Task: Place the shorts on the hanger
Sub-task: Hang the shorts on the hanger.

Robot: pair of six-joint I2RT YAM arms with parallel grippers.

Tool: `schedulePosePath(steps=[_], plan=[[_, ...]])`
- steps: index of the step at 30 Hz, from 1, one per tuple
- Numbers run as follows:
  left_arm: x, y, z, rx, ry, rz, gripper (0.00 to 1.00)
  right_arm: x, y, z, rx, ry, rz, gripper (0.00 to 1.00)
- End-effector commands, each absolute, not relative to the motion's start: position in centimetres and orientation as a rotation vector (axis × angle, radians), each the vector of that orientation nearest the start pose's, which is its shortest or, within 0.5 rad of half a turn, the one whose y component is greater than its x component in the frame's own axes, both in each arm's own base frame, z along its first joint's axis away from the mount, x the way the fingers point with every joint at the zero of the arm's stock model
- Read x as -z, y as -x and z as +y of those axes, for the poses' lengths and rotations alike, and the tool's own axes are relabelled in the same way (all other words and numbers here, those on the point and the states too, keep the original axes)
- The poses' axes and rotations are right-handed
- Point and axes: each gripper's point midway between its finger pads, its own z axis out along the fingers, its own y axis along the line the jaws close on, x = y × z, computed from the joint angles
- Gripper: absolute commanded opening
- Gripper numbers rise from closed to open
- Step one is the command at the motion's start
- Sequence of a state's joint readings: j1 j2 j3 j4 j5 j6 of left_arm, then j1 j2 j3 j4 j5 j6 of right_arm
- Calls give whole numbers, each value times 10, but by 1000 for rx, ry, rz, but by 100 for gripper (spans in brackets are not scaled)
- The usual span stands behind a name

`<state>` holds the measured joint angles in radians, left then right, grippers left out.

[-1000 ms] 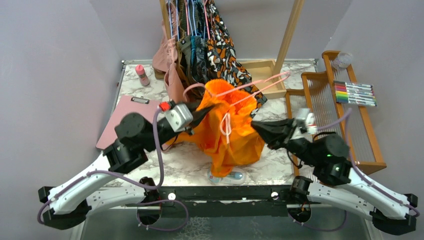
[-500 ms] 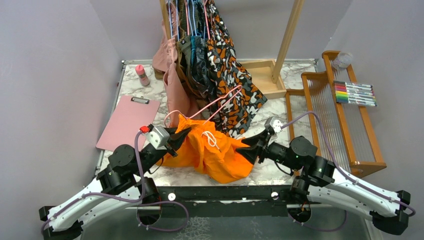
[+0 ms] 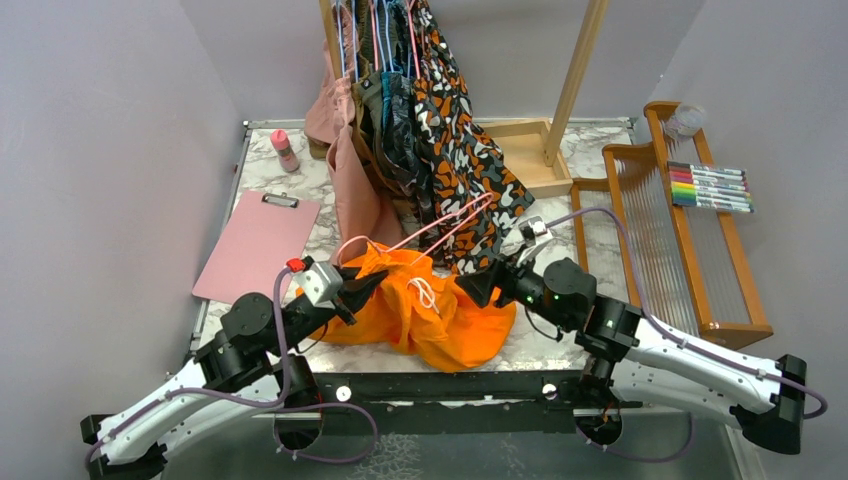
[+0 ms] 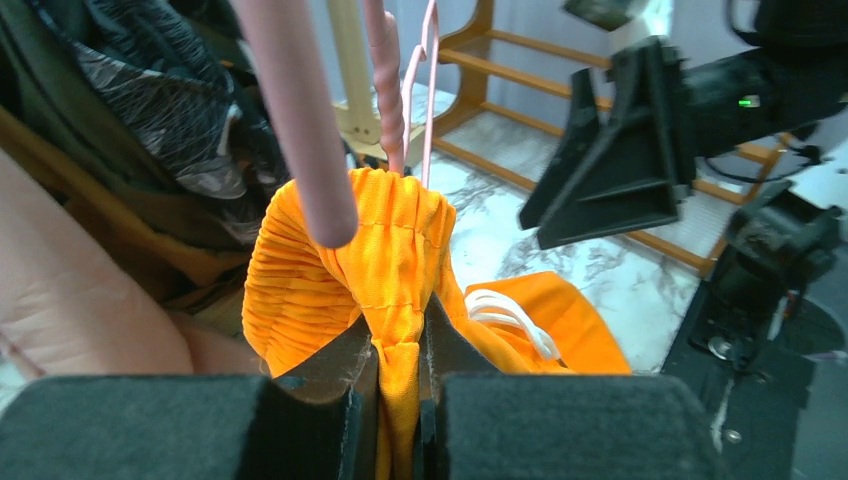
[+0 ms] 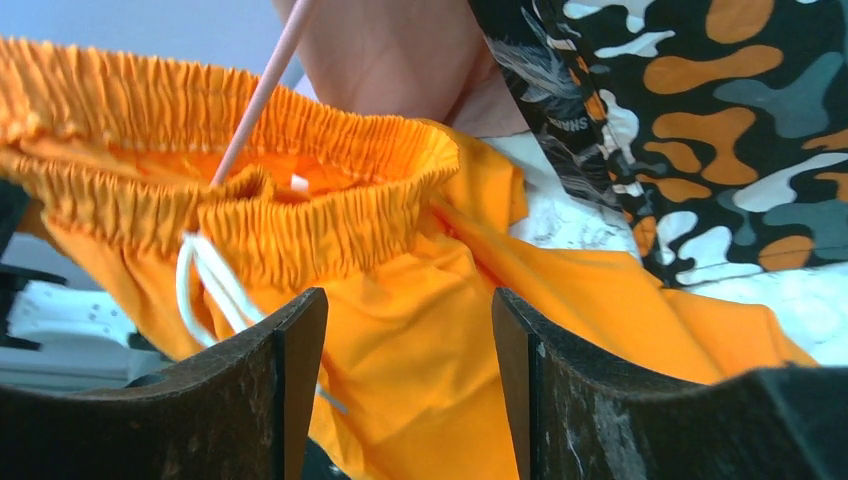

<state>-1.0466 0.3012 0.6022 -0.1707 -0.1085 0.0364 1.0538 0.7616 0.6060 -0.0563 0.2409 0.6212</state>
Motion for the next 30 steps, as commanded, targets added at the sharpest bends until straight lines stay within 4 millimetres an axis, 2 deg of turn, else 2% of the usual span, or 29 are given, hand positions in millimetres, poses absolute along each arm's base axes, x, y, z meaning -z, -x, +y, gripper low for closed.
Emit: schedulePosePath(steps=[1, 7, 11, 18, 25, 30], plan=[[-349, -107, -189, 892, -695, 1178, 0, -265, -182, 286, -1133, 77, 1838, 65], [-339, -91, -173, 953, -666, 1122, 0, -253, -194, 300, -1259, -31, 1901, 66], [-328, -83, -171, 983, -676, 1098, 0, -247, -200, 311, -1336, -59, 1933, 69], [-320, -75, -180, 1000, -762, 1084, 0, -242, -201, 330, -1368, 48, 2024, 73], [-318, -72, -183, 1014, -786, 1074, 0, -210, -208, 332, -1389, 125, 2171, 75], [-316, -71, -186, 1021, -795, 1078, 0, -204, -202, 343, -1446, 220, 2208, 75]])
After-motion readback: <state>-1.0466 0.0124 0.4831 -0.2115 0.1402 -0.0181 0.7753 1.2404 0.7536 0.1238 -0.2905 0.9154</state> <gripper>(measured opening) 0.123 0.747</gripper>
